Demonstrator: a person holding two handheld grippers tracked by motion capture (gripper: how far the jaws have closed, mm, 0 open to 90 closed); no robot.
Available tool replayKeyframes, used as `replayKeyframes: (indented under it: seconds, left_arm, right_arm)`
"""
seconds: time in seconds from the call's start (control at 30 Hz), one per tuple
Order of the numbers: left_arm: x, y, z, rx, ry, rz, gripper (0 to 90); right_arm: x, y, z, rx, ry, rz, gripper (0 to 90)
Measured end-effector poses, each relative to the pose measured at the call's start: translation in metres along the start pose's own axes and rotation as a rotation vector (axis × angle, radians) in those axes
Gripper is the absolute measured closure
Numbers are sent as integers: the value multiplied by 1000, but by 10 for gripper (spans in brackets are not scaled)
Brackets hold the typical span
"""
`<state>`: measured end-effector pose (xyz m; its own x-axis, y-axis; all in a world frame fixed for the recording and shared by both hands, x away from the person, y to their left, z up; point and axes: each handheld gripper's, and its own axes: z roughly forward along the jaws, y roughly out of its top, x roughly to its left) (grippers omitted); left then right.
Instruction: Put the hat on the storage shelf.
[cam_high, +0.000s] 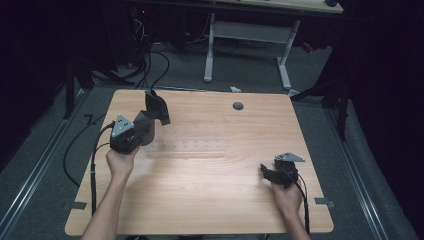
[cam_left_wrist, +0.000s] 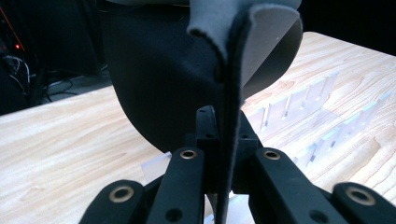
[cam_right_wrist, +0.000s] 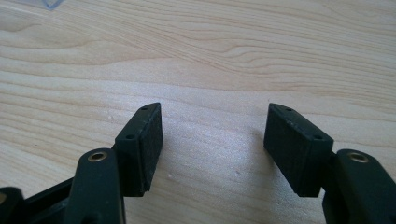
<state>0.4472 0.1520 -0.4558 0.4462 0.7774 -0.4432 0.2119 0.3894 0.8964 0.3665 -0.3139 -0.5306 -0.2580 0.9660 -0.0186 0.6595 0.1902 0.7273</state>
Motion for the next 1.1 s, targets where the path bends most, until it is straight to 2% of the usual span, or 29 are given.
replayKeyframes:
  seconds: [0.13, 0.23, 0.37, 0.53, 0.63, 0.73, 0.8, 0.87, 0.93, 1.0, 1.1]
  left_arm:
    - [2, -3, -1, -1, 5, -15, 857]
    - [3, -10, -1, 32, 12, -1, 852]
    - [6, -14, -4, 39, 24, -36, 850]
    - [6, -16, -7, 57, 43, -49, 841]
    - [8, -18, -9, 80, 48, -67, 797]
    - [10, -24, -12, 107, 60, -53, 794]
    - [11, -24, -14, 104, 63, -72, 784]
    - [12, -23, -15, 108, 75, -99, 714]
    - [13, -23, -16, 122, 104, -94, 579]
    - [14, -24, -18, 130, 121, -88, 519]
    - [16, -22, -23, 136, 133, -106, 467]
  right_arm:
    - [0, 0, 0, -2, 0, 0, 376]
    - [0, 0, 0, -2, 0, -1, 376]
    - [0, 0, 0, -2, -1, -1, 376]
    - [0, 0, 0, -2, -1, -2, 376]
    - [0, 0, 0, -2, -2, -1, 376]
    - [0, 0, 0, -2, -1, -1, 376]
    - [0, 0, 0, -3, -1, -2, 376]
    - [0, 0, 0, -2, -1, -2, 376]
    - [0, 0, 0, -2, -1, -1, 376]
    - [0, 0, 0, -2, -1, -1, 376]
    - [0, 0, 0, -2, -1, -2, 376]
